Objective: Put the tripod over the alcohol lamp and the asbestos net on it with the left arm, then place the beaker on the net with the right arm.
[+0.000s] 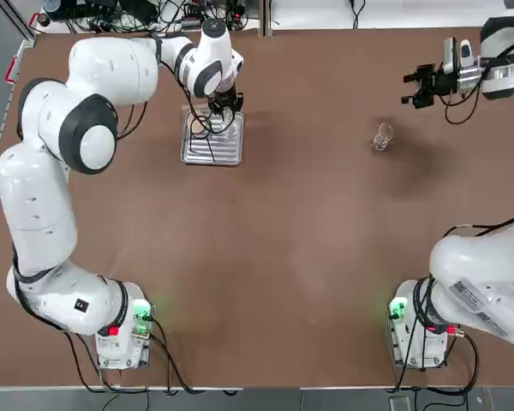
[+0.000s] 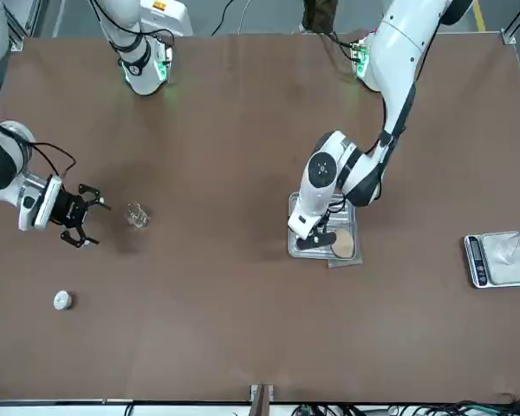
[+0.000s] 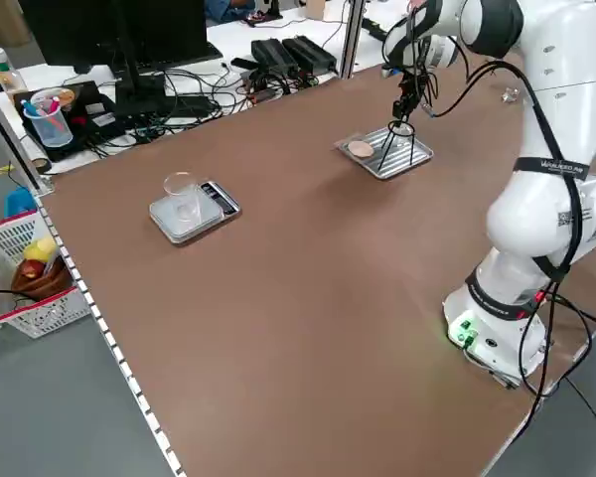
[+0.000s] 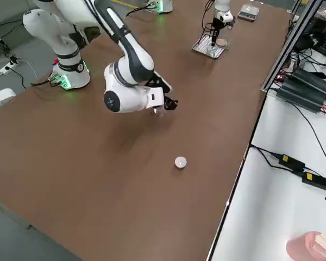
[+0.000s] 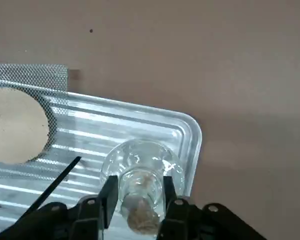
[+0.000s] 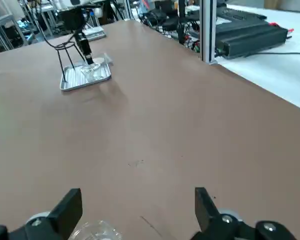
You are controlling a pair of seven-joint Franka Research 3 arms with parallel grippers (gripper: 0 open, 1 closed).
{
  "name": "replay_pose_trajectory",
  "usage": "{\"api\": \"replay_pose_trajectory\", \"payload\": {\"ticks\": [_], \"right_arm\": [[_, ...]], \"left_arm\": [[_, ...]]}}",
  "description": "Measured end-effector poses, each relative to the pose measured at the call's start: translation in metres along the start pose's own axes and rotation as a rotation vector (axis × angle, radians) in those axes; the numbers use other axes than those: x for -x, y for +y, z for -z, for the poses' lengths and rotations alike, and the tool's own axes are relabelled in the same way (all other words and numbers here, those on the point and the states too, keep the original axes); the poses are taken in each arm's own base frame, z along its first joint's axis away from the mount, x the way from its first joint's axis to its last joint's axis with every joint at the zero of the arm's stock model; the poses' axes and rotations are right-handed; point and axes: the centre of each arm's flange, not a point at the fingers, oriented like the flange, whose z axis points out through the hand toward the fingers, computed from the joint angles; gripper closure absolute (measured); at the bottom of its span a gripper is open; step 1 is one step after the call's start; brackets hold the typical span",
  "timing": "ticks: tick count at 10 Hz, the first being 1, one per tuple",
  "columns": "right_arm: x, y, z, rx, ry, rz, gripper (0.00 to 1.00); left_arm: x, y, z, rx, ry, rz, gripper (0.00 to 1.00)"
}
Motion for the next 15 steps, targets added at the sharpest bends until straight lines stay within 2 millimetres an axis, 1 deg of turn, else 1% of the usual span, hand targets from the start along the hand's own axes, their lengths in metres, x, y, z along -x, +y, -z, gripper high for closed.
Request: {"api": "replay_pose_trajectory", "payload": {"ticks": [2, 4, 5, 6, 8, 9, 11, 13, 15], "right_arm": [[0.023, -0.01, 0.003, -0.01, 0.024, 0.011, 0.0], [0.055, -0.017, 0.004, -0.008, 0.048, -0.002, 0.0], [0.07, -0.019, 0.006, -0.004, 0.061, 0.011, 0.0], [0.081, -0.02, 0.006, -0.004, 0.07, 0.035, 0.0], [0.093, -0.022, 0.002, -0.017, 0.077, 0.094, 0.0], [0.095, -0.022, -0.002, -0.027, 0.081, 0.112, 0.0], [0.1, -0.019, -0.008, -0.032, 0.091, 0.113, 0.0], [0.109, -0.016, -0.014, -0.036, 0.099, 0.118, 0.0], [0.119, -0.016, -0.018, -0.053, 0.095, 0.14, 0.0]], "left_arm": [[0.0, 0.001, 0.0, 0.001, 0.0, -0.001, 0.56], [0.002, 0.003, 0.001, 0.003, -0.001, -0.004, 0.56], [0.003, 0.004, 0.001, 0.004, -0.001, -0.005, 0.57], [0.003, 0.004, 0.001, 0.004, -0.001, -0.006, 0.6], [0.003, 0.003, 0.001, 0.004, -0.001, -0.006, 0.64], [0.003, 0.003, 0.001, 0.004, -0.001, -0.006, 0.64], [0.002, 0.003, 0.003, 0.005, 0.001, -0.006, 0.7], [0.001, 0.002, 0.004, 0.005, 0.003, -0.003, 0.71], [-0.003, 0.0, 0.006, 0.008, 0.007, 0.003, 0.72]]}}
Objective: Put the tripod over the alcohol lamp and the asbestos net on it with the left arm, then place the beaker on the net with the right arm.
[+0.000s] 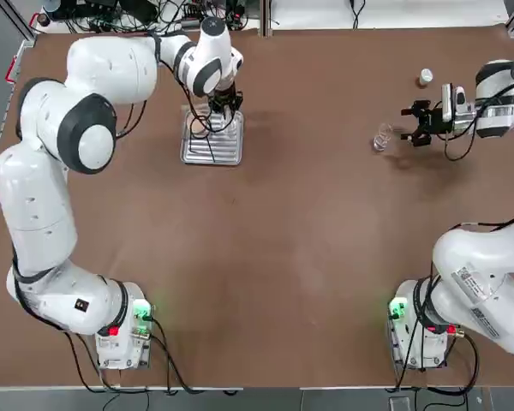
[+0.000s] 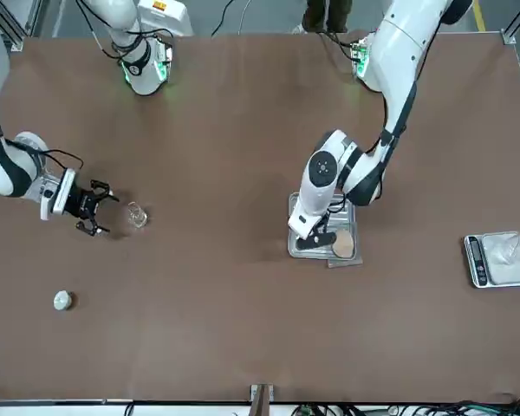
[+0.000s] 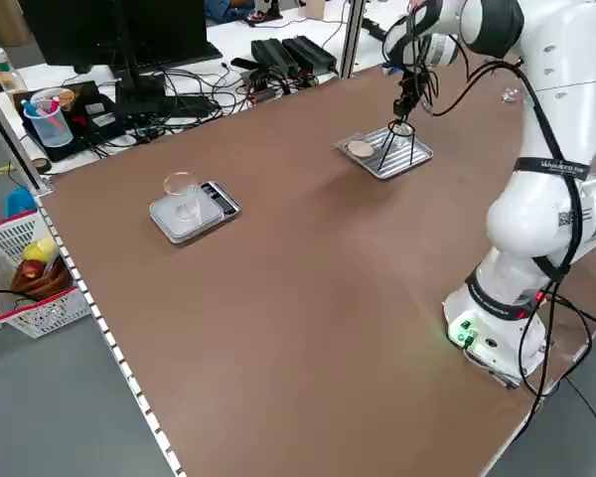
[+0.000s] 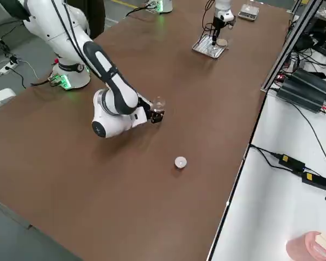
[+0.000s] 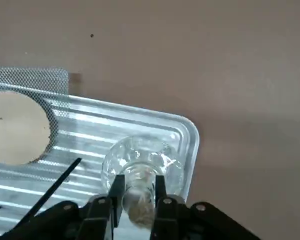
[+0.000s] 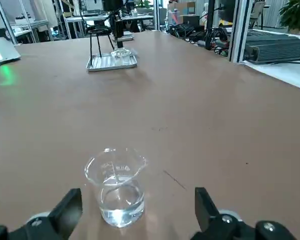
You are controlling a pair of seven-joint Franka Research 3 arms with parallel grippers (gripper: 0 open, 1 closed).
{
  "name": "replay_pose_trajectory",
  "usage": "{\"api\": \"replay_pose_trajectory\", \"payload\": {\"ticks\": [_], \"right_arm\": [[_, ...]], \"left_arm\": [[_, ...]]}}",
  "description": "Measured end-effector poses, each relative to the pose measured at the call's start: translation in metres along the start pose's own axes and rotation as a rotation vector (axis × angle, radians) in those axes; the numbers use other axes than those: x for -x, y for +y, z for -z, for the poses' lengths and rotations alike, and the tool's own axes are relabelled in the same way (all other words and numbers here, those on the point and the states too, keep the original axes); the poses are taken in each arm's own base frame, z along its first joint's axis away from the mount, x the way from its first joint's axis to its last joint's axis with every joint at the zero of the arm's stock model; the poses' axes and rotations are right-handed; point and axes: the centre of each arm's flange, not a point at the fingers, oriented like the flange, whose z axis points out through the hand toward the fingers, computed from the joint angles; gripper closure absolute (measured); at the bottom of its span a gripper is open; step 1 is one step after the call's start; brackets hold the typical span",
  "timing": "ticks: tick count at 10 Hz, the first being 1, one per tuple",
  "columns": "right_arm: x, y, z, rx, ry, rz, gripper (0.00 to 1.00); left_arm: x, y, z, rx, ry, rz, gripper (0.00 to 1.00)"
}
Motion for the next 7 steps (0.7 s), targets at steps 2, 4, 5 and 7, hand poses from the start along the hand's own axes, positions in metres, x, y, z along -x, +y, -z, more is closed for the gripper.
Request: {"api": "replay_pose_trajectory", "payload": {"ticks": [2, 4, 5, 7], "right_arm": [[0.005, -0.001, -0.002, -0.012, -0.001, 0.022, 0.0], [0.008, -0.003, -0.005, -0.022, 0.003, 0.036, 0.0], [0.01, -0.004, -0.006, -0.028, 0.001, 0.039, 0.0], [0.014, -0.004, -0.006, -0.023, -0.004, 0.037, 0.0]], "left_arm": [[-0.002, 0.002, 0.009, 0.008, 0.012, 0.003, 0.72], [-0.006, 0.005, 0.024, 0.012, 0.014, 0.017, 0.73], [-0.009, 0.01, 0.036, 0.02, 0.007, 0.032, 0.73], [-0.011, 0.025, 0.059, 0.051, 0.007, 0.062, 0.73]]}}
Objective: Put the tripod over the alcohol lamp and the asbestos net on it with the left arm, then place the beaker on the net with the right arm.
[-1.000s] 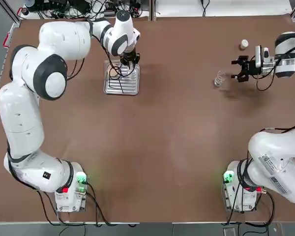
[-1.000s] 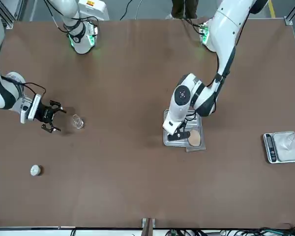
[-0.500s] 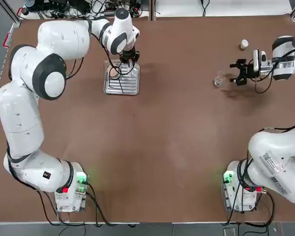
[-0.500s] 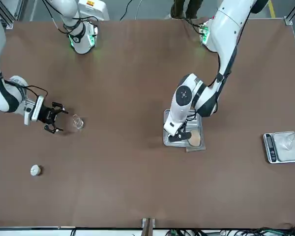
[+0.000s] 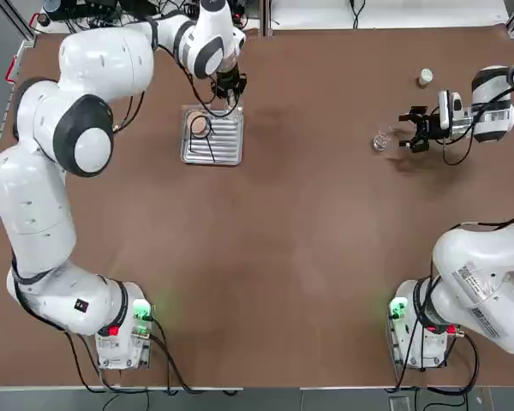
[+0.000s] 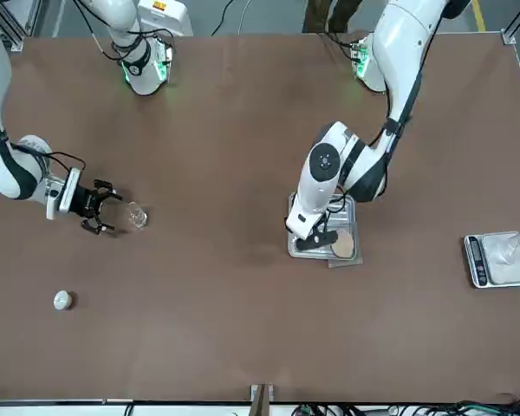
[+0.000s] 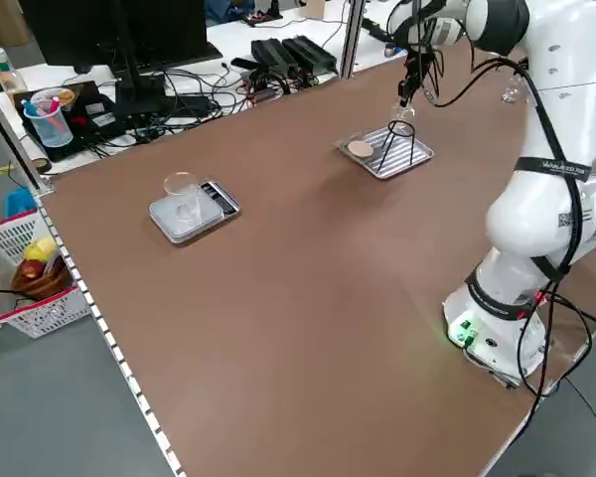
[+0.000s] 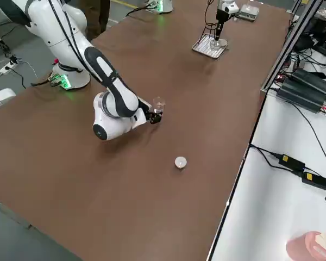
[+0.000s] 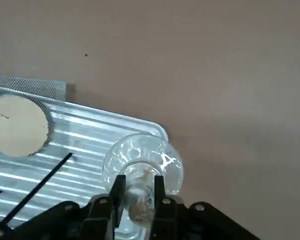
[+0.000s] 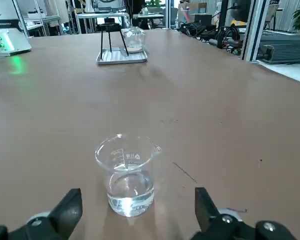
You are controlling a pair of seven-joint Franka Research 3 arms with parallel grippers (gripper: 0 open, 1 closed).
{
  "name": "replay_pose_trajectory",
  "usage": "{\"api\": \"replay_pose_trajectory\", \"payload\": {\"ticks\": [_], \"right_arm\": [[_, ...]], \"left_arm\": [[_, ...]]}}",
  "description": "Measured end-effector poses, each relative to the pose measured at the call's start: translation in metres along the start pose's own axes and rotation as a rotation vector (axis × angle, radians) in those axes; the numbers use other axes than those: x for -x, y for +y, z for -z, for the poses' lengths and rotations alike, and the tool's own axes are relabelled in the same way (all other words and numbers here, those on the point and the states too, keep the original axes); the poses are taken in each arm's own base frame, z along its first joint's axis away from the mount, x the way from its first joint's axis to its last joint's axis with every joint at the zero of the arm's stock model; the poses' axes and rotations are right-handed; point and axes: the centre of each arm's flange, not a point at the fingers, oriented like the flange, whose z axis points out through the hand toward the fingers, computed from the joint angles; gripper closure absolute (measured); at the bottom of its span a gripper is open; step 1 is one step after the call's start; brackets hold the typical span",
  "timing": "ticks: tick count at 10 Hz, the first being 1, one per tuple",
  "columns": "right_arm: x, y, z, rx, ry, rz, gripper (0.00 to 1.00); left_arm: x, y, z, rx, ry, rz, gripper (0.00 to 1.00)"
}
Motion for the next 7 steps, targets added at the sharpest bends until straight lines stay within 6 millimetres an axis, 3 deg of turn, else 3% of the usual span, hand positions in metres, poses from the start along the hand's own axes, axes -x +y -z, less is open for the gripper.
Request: {"api": "replay_pose_trajectory", "payload": {"ticks": [3, 7], "right_arm": [[0.003, 0.001, -0.006, 0.006, 0.0, -0.005, 0.0], [0.006, 0.004, -0.009, 0.017, 0.011, -0.011, 0.0]], "left_arm": [[0.028, 0.036, 0.005, 0.017, -0.003, 0.054, 0.73], [0.115, 0.123, -0.019, 0.037, -0.033, 0.09, 0.73]]}}
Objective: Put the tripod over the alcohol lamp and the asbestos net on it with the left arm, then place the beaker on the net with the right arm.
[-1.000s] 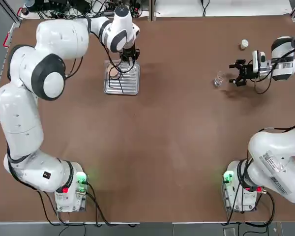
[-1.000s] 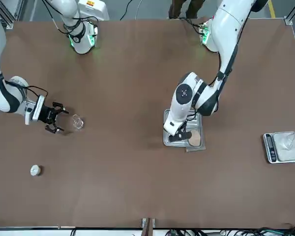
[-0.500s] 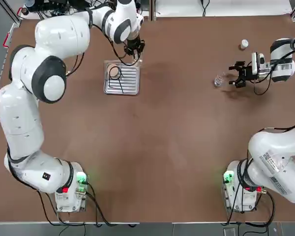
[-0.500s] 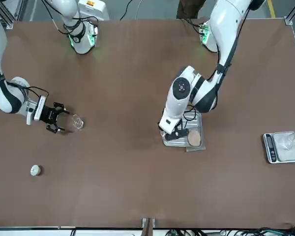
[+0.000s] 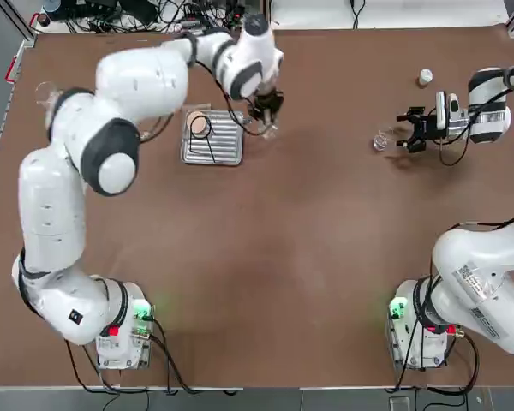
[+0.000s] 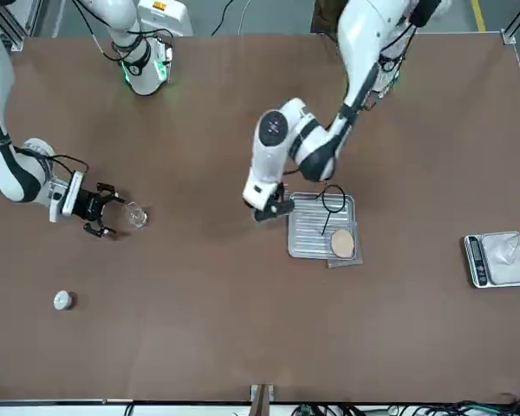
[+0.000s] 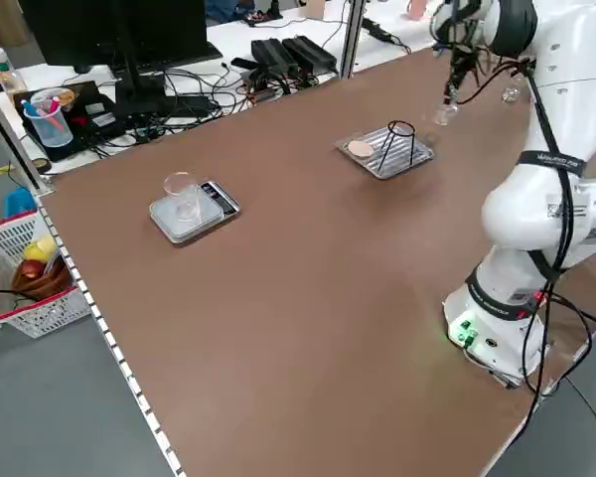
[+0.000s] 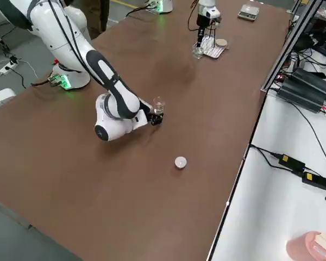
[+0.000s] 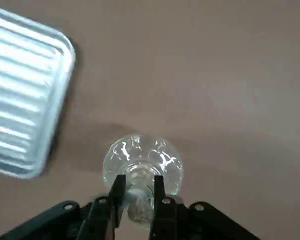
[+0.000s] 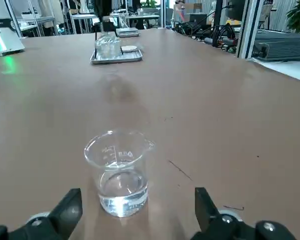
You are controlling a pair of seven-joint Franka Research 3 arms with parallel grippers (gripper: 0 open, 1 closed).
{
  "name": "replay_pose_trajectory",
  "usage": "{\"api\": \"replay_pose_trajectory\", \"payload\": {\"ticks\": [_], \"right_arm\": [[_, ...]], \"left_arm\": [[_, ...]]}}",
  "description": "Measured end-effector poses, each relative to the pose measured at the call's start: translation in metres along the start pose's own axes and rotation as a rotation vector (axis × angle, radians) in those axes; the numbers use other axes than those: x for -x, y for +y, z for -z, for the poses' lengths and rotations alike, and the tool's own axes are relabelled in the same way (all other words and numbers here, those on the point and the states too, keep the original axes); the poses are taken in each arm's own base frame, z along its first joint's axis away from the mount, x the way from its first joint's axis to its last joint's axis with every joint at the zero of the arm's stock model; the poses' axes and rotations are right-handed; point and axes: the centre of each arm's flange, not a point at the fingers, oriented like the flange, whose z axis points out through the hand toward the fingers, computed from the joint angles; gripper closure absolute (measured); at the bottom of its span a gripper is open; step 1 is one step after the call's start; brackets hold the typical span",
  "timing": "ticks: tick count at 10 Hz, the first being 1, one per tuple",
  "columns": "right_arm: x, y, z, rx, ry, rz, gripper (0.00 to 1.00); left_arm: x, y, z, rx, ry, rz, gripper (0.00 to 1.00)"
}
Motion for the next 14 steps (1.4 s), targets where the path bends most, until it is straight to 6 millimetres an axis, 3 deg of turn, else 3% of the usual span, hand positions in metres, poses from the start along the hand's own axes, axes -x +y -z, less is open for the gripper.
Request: {"api": "replay_pose_trajectory", "payload": {"ticks": [1, 3, 6, 12, 14], "right_arm": [[0.001, 0.001, 0.001, 0.011, 0.007, -0.006, 0.0], [0.003, 0.004, 0.002, 0.03, 0.021, -0.015, 0.0], [-0.004, 0.011, -0.005, 0.043, 0.044, -0.012, 0.0], [-0.007, 0.016, -0.016, 0.032, 0.056, -0.003, 0.0], [-0.007, 0.016, -0.016, 0.032, 0.056, 0.0, 0.0]], "left_arm": [[0.016, 0.011, -0.007, 0.0, -0.003, 0.003, 0.73], [0.029, 0.022, -0.02, -0.011, 0.011, 0.009, 0.73], [0.029, 0.023, -0.034, -0.025, 0.014, 0.017, 0.73], [0.027, 0.022, -0.041, -0.032, 0.014, 0.02, 0.74], [0.026, 0.022, -0.04, -0.031, 0.015, 0.021, 0.67]]}}
